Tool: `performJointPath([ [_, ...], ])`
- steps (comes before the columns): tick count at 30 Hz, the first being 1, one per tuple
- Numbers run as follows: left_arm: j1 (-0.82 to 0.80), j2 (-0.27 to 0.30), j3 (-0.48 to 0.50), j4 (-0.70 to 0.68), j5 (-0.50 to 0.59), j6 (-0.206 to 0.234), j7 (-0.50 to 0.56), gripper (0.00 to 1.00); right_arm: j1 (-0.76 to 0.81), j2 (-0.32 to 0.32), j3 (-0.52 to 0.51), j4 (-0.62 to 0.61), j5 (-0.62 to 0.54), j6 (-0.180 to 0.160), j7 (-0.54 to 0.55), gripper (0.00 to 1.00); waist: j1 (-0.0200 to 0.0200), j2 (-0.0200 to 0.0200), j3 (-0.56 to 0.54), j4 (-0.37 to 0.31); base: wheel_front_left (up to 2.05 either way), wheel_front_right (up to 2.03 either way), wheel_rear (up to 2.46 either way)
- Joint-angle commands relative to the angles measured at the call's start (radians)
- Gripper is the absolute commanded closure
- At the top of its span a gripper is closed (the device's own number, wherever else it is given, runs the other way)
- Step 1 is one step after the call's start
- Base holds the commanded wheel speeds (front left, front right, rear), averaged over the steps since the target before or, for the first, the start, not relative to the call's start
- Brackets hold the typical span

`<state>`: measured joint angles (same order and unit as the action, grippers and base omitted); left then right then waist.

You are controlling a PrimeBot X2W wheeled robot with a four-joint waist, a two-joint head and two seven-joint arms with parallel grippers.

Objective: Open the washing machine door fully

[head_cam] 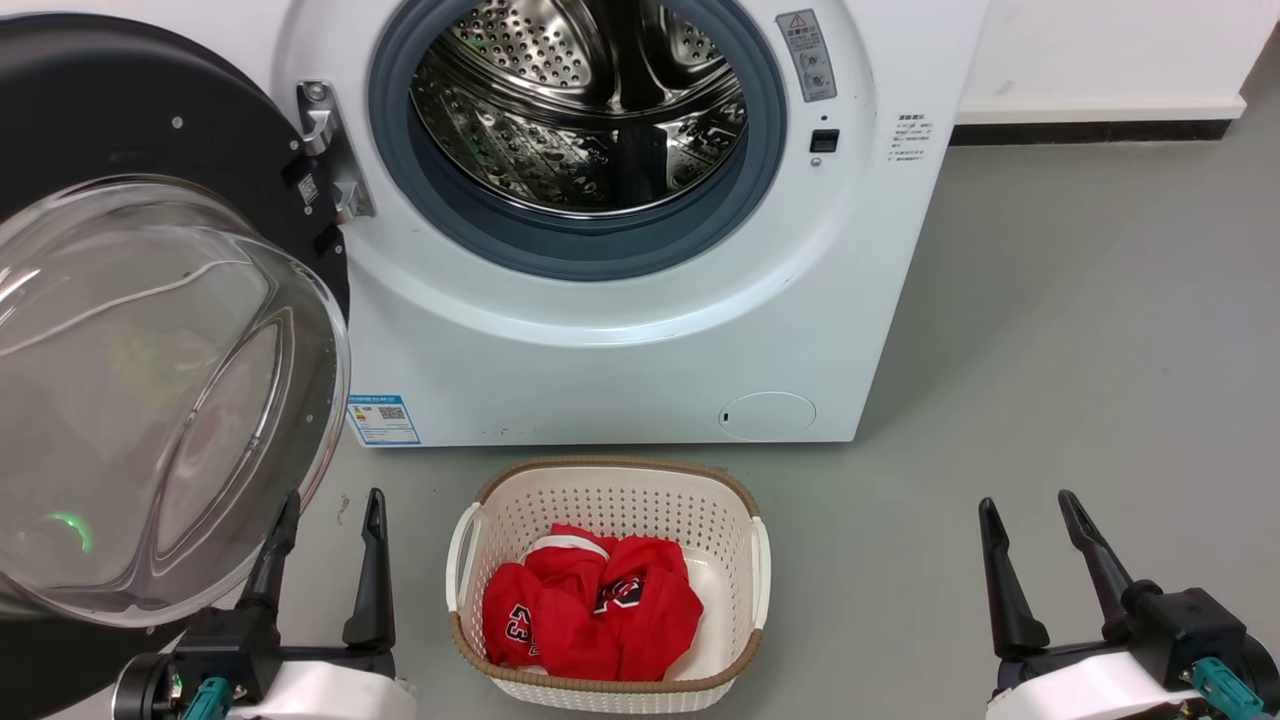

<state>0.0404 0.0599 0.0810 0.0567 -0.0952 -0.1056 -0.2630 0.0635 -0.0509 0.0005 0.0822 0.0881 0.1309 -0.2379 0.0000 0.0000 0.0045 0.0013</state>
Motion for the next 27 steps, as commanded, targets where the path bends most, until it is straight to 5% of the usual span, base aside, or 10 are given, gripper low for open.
performJointPath([
  [1,0.008,-0.003,-0.002,0.009,-0.003,-0.003,-0.002,0.00,0.005,0.002,0.003,-0.006,-0.001,0.000,0.000,0.00,0.0000,0.0000,0.004,-0.001,0.00,0.00,0.00],
  [18,-0.010,-0.007,0.002,0.025,-0.008,-0.010,-0.002,0.00,-0.004,0.002,0.007,0.003,0.015,0.000,-0.002,0.00,0.0000,0.0000,0.006,-0.005,0.00,0.00,0.00],
  [19,-0.002,-0.005,0.000,0.029,-0.008,-0.009,0.000,1.00,-0.001,0.000,0.007,0.005,0.010,0.000,0.001,1.00,0.0000,0.0000,0.006,-0.005,0.00,0.00,0.00],
  [27,-0.026,-0.007,0.016,0.070,-0.145,-0.011,0.049,1.00,-0.007,-0.008,0.009,0.022,0.162,0.000,0.023,1.00,0.0000,0.0000,0.006,-0.005,0.00,0.00,0.00],
])
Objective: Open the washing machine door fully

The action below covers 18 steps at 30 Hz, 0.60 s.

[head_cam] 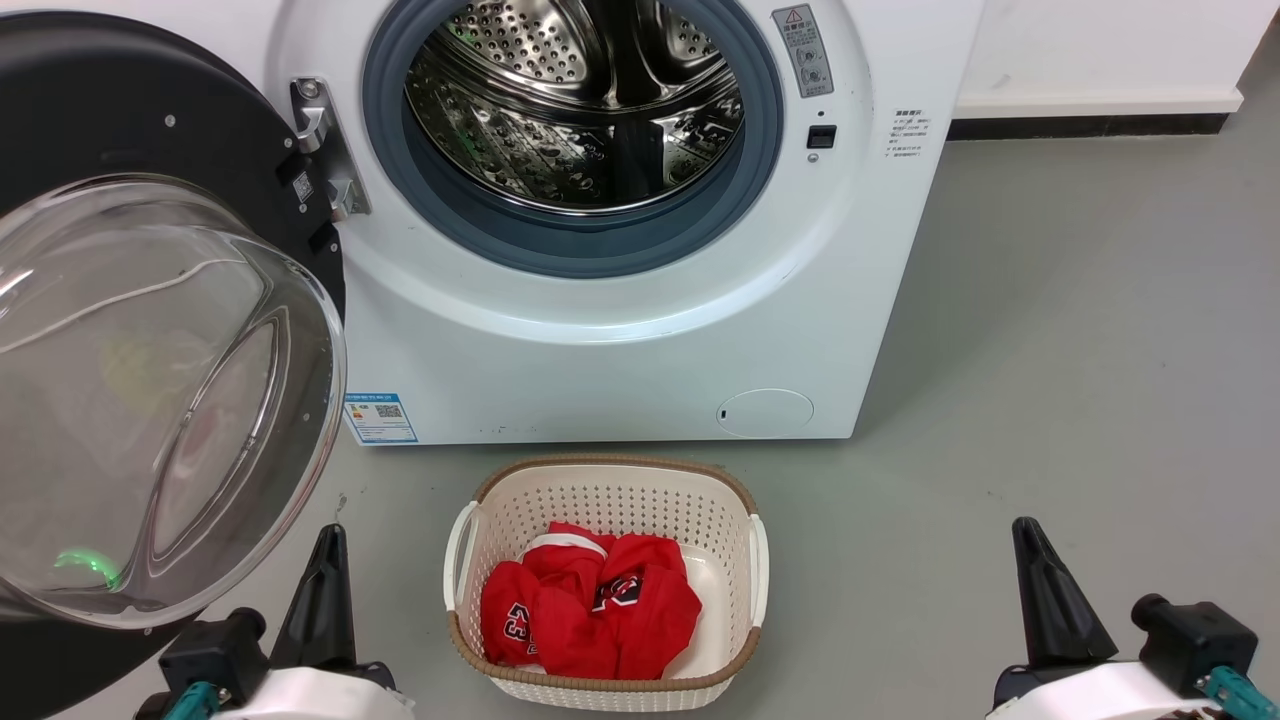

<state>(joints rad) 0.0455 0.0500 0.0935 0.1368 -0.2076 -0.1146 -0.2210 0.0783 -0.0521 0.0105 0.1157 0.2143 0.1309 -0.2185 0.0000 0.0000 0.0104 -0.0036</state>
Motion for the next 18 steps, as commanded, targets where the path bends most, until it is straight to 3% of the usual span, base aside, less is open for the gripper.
performJointPath([
  [1,-0.032,0.003,0.003,-0.010,-0.054,-0.002,0.011,1.00,-0.026,-0.008,-0.001,-0.009,0.058,0.000,0.007,1.00,0.0000,0.0000,0.000,0.000,0.00,0.00,0.00],
  [18,-0.054,0.003,-0.001,0.007,-0.363,-0.006,0.077,1.00,-0.067,-0.024,-0.007,0.024,0.383,0.000,0.063,1.00,0.0000,0.0000,-0.001,0.001,0.00,0.00,0.00],
])
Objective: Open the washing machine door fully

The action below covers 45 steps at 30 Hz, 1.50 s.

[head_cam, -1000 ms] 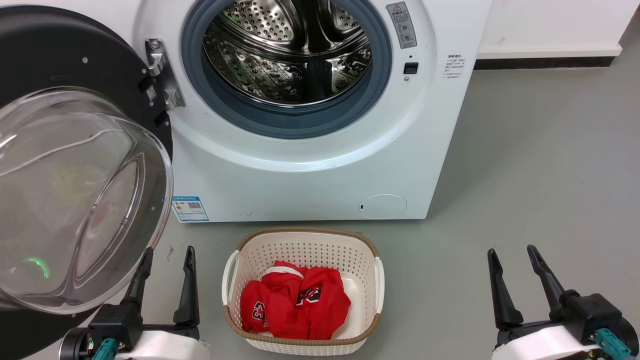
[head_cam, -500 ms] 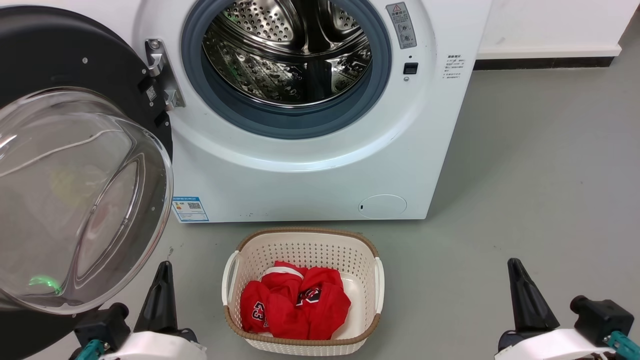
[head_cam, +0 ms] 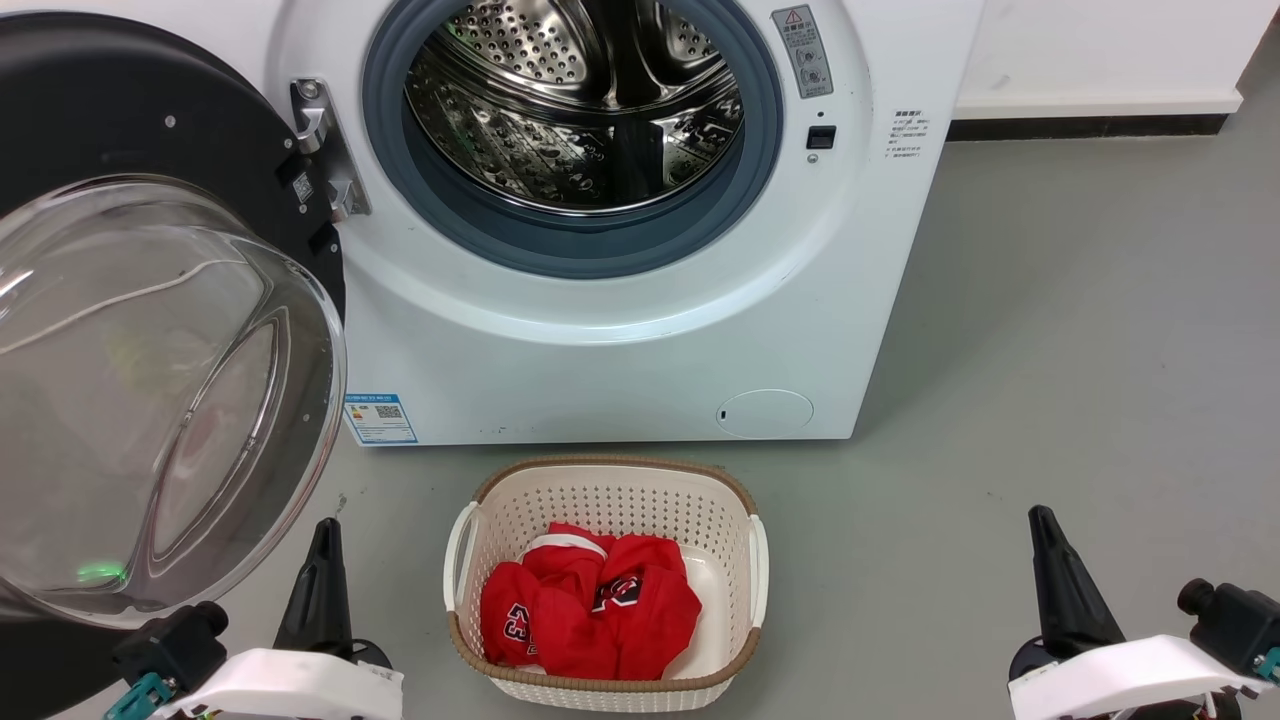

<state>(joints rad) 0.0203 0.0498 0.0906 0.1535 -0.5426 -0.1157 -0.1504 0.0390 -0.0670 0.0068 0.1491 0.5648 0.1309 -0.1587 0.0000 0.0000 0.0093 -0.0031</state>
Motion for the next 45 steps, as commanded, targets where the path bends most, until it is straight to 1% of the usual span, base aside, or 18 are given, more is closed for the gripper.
performJointPath([
  [1,-0.030,0.003,0.002,-0.008,-0.045,-0.005,0.010,1.00,-0.030,-0.010,-0.003,-0.008,0.049,0.000,0.007,1.00,0.0000,0.0000,0.000,0.000,0.00,0.00,0.00],
  [24,-0.065,0.003,0.009,0.021,-0.361,-0.008,0.089,1.00,-0.068,-0.018,-0.019,0.022,0.375,0.000,0.072,1.00,0.0000,0.0000,-0.001,0.001,0.00,0.00,0.00],
  [45,-0.090,0.002,0.015,0.046,-0.604,-0.011,0.150,1.00,-0.095,-0.019,-0.037,0.046,0.621,0.000,0.127,1.00,0.0000,0.0000,-0.003,0.001,0.00,0.00,0.00],
])
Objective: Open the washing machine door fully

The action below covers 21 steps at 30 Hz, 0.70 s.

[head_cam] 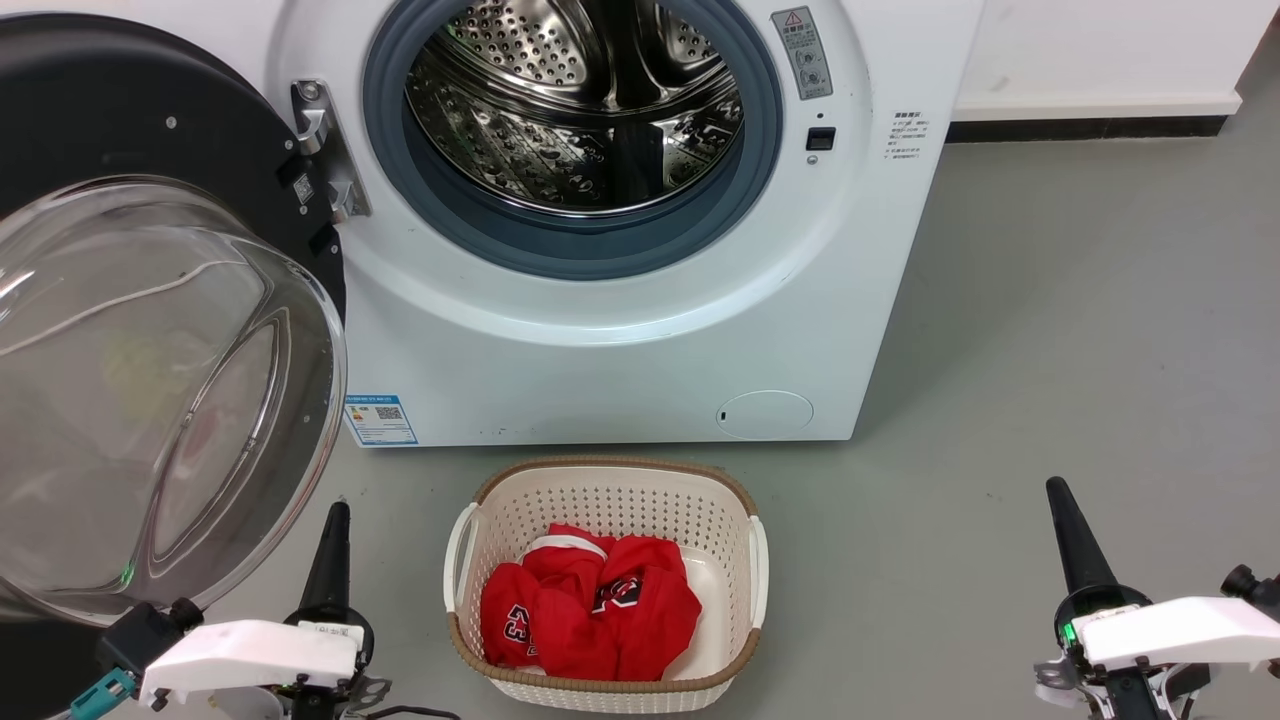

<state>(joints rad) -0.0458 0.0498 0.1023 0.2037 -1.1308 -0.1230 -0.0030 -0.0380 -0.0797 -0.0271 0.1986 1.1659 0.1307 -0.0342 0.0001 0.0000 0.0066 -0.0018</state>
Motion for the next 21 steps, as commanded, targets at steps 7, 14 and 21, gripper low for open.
performJointPath([
  [7,-0.033,0.002,0.005,0.003,-0.096,-0.005,0.023,1.00,-0.029,-0.006,-0.010,0.005,0.099,0.000,0.023,1.00,-0.0001,0.0000,-0.001,0.000,0.00,0.00,0.00],
  [14,-0.038,0.002,0.007,0.010,-0.162,-0.006,0.040,1.00,-0.038,-0.005,-0.017,0.012,0.165,0.000,0.039,1.00,-0.0001,0.0000,-0.001,0.000,0.00,0.00,0.00],
  [21,-0.046,0.002,0.008,0.017,-0.225,-0.007,0.055,1.00,-0.045,-0.004,-0.023,0.018,0.227,0.000,0.054,1.00,-0.0001,0.0000,-0.001,0.001,0.00,0.00,0.00],
])
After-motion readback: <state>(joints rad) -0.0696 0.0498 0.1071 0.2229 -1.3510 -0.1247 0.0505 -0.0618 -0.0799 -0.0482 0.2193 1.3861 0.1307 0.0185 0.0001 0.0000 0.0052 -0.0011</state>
